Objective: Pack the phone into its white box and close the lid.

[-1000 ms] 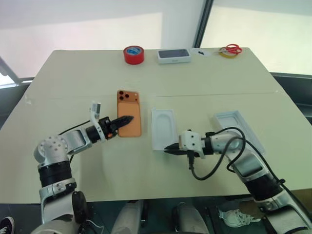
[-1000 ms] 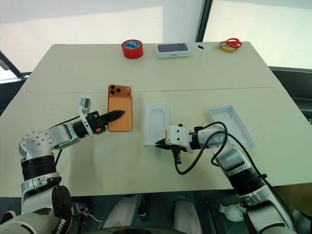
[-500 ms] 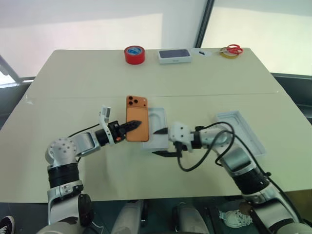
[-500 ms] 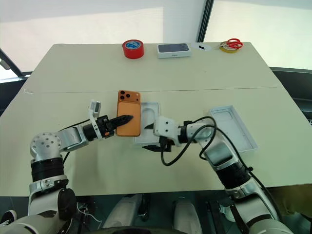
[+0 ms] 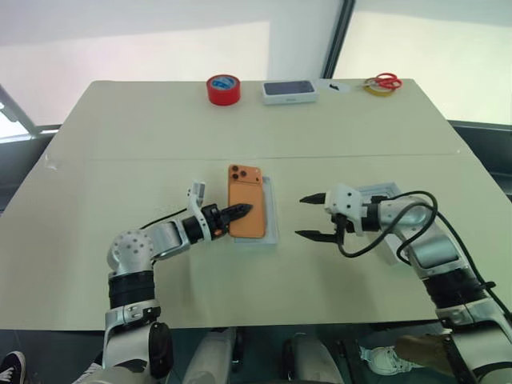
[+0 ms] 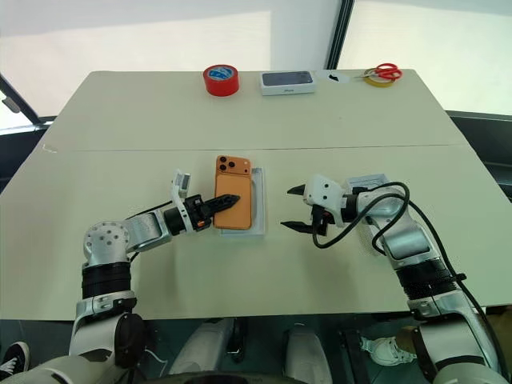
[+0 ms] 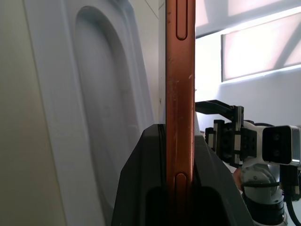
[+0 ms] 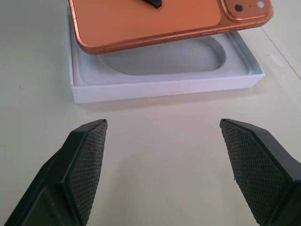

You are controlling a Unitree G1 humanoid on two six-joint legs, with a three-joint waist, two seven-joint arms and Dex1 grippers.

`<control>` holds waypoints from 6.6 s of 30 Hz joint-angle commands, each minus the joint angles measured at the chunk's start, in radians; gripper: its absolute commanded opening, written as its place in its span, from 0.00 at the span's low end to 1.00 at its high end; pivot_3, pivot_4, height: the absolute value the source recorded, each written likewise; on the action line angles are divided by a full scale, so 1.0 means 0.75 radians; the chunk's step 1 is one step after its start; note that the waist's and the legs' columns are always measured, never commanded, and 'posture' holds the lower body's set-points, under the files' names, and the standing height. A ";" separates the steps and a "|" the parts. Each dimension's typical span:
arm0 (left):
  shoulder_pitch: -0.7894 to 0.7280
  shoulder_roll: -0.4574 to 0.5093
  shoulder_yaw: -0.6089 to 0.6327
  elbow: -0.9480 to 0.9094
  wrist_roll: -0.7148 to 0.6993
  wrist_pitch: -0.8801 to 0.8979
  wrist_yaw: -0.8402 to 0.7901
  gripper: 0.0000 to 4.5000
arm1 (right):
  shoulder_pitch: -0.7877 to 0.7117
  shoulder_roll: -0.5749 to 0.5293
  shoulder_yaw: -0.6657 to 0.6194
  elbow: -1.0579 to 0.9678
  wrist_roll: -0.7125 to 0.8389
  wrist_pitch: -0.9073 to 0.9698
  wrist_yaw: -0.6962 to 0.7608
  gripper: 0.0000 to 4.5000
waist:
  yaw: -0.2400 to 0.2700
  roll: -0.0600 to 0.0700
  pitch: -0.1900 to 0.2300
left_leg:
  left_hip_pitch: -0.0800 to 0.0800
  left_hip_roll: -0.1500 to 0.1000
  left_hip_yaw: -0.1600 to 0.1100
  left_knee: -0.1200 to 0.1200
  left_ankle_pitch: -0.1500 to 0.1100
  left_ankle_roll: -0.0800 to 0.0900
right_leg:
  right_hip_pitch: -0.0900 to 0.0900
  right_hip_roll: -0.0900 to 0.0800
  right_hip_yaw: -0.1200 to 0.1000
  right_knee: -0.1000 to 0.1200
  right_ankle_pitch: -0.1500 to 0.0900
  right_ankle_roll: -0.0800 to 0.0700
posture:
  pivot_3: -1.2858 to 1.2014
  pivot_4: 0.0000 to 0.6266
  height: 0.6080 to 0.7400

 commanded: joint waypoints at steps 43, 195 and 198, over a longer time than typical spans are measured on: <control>-0.163 0.255 -0.873 0.073 0.850 -0.768 -0.588 0.00 | -0.044 0.007 0.059 0.106 -0.225 -0.127 -0.127 0.02 | 0.029 0.004 0.000 | 0.000 -0.002 0.000 0.000 -0.001 0.002 | 0.001 -0.002 -0.001 -0.004 0.000 -0.001 | 0.52 0.24 0.99; 0.317 0.361 -0.693 -0.362 0.835 -1.469 -0.943 0.01 | 0.228 0.181 -0.269 -0.552 2.458 1.403 -1.759 0.00 | -0.031 0.014 0.004 | -0.013 0.003 0.001 0.006 0.000 0.011 | -0.009 0.000 0.000 -0.004 0.002 -0.007 | 0.52 0.24 0.99; 0.301 0.332 -0.730 -0.318 0.874 -1.505 -0.931 0.01 | 0.195 0.167 -0.230 -0.500 2.456 1.366 -1.773 0.00 | -0.032 0.014 0.004 | -0.013 0.003 0.001 0.006 0.000 0.012 | -0.009 0.000 0.000 -0.004 0.002 -0.007 | 0.52 0.24 0.99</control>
